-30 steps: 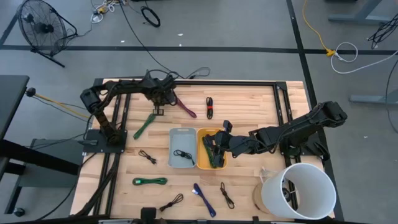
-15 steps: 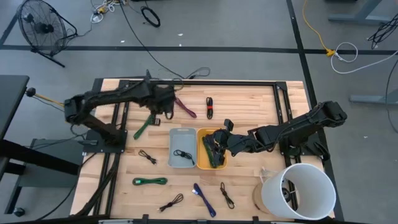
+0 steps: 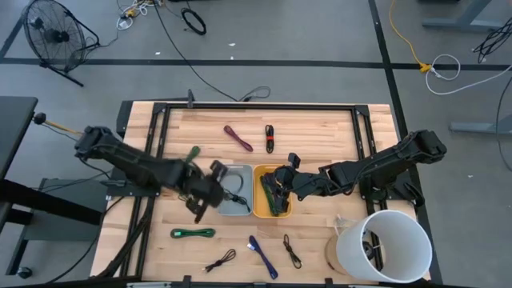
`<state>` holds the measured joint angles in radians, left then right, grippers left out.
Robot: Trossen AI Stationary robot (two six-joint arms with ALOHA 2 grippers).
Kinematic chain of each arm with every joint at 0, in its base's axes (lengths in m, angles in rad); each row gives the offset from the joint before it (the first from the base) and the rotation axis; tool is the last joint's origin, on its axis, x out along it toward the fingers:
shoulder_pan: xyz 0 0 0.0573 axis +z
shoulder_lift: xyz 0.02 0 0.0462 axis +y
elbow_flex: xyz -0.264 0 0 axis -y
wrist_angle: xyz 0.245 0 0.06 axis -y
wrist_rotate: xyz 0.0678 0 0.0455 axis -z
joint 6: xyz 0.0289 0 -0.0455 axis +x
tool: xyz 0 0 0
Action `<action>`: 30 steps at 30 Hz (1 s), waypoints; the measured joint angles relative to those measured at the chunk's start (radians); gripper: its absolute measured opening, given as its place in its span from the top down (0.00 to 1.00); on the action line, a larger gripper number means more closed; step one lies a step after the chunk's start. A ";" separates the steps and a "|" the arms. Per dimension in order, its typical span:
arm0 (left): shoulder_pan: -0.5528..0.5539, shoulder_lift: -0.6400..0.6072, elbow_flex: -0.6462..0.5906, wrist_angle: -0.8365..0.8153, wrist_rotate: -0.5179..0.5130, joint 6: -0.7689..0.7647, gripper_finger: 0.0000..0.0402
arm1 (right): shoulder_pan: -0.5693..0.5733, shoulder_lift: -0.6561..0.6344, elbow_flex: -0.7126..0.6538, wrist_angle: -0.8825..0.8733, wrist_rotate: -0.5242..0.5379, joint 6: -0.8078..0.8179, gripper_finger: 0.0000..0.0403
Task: Pick & Place USB Port
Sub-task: Put the black charger cable into the gray bin, then put the green charger cable into the yellow bin
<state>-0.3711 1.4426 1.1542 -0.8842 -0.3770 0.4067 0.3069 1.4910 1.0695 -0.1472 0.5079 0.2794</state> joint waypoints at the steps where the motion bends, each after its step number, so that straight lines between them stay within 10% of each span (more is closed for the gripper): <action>1: -0.014 0.015 0.000 0.015 -0.025 0.018 1.00 | 0.000 0.000 0.000 0.002 0.000 0.000 0.69; 23: 0.030 0.128 0.000 0.102 -0.041 0.116 0.78 | 0.000 0.000 0.000 -0.021 0.000 0.018 0.69; 30: 0.036 0.128 0.000 0.008 -0.333 -0.013 0.72 | 0.000 0.000 0.000 -0.022 0.000 0.018 0.69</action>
<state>-0.3348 1.5703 1.1542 -0.8767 -0.7100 0.3936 0.3069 1.4910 1.0695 -0.1692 0.5077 0.2977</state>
